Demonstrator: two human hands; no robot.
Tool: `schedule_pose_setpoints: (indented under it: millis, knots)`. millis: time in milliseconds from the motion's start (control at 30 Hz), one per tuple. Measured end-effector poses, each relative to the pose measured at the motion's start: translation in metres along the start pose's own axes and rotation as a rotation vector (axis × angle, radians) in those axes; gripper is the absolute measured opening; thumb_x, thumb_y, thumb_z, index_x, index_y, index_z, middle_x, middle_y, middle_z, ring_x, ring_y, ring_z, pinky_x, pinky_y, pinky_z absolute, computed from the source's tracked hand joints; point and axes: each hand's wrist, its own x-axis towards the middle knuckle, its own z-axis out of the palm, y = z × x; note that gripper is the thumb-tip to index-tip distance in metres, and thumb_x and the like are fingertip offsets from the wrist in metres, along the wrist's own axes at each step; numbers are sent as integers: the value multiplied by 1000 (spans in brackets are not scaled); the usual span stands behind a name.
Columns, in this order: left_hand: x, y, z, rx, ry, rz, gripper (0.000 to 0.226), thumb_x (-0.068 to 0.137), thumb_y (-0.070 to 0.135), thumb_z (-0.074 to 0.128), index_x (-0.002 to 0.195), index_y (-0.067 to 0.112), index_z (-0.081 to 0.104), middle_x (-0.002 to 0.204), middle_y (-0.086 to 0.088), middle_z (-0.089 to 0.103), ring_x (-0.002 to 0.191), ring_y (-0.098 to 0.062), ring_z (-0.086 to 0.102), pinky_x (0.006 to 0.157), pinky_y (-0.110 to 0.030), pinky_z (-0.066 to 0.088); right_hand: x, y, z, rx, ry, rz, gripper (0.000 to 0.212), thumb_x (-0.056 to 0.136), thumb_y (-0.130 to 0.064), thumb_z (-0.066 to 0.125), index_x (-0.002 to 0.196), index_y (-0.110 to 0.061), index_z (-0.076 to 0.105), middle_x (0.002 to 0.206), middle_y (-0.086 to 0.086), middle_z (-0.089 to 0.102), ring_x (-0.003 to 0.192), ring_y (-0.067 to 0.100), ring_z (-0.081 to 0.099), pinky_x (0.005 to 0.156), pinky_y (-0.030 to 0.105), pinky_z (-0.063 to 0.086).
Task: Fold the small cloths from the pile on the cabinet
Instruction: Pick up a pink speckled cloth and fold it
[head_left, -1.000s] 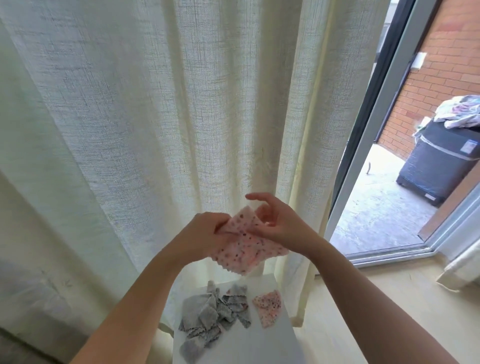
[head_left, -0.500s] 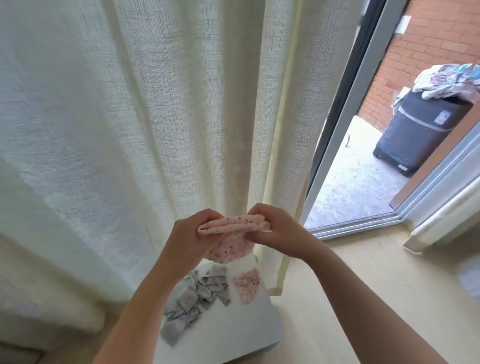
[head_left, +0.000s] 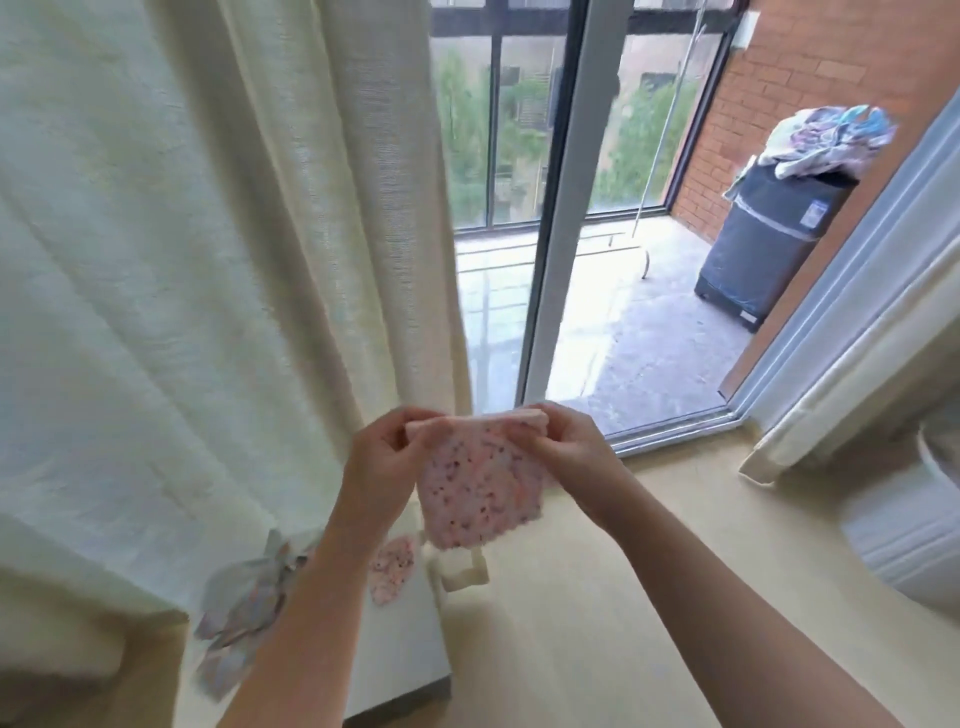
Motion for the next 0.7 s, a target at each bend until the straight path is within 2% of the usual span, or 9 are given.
schedule_pose_setpoints:
  millis: [100,167,233,267,400,467,533,633,700]
  knots:
    - [-8,-2,78,-276,-13,-290,10,91,17,64,94,10,72,77,0,73,70,-15,67,62,-26,58,-14,5,-58,50,180,44,11,94,-22,65,86,-16,71,79,-1,68,78,13,64,75,39,54]
    - [-12,-7,134,-217,64,-336,16,95,24,62,89,11,70,82,-4,73,72,-16,67,67,-33,58,-21,11,-92,-137,324,-23,17,98,-22,57,84,-21,66,74,-9,65,73,11,62,71,35,52]
    - [-13,-8,186,-43,182,-248,24,99,26,54,82,13,64,79,-2,68,73,-16,62,66,-34,52,-28,20,-121,-377,435,-96,17,101,-23,51,86,-23,59,72,-11,63,74,15,63,68,34,51]
    - [-14,-4,210,22,223,-180,24,101,23,48,83,14,61,78,2,65,72,-14,59,64,-29,49,-31,25,-135,-447,481,-123,15,101,-24,48,89,-22,57,72,-9,63,74,20,64,66,36,51]
    - [-6,11,292,135,227,-2,19,101,12,41,97,16,59,81,11,62,75,-3,59,62,-11,43,-31,44,-207,-577,618,-135,20,103,-28,47,95,-13,58,73,6,66,70,30,61,61,41,48]
    - [5,11,330,87,186,-52,21,101,26,47,93,12,60,76,6,63,72,-11,61,61,-18,47,-29,49,-250,-526,645,-83,22,102,-29,50,93,-12,60,76,2,66,75,27,62,64,38,47]
    - [20,13,368,-47,44,-221,32,93,40,61,93,8,63,82,-3,69,74,-18,68,64,-30,56,-24,53,-295,-400,651,7,24,100,-33,53,95,-12,64,82,-1,67,83,23,64,70,33,47]
    - [38,23,434,-256,-245,-383,24,80,16,78,100,9,67,94,-11,74,79,-21,73,65,-32,59,-8,57,-372,-107,598,212,22,95,-34,61,90,-13,68,92,7,73,92,29,69,83,41,55]
    - [51,29,482,-276,-247,-374,23,77,1,77,96,8,67,88,-11,74,71,-16,72,57,-25,55,-3,57,-429,156,440,386,23,88,-31,71,96,-10,68,101,17,73,95,37,70,89,51,55]
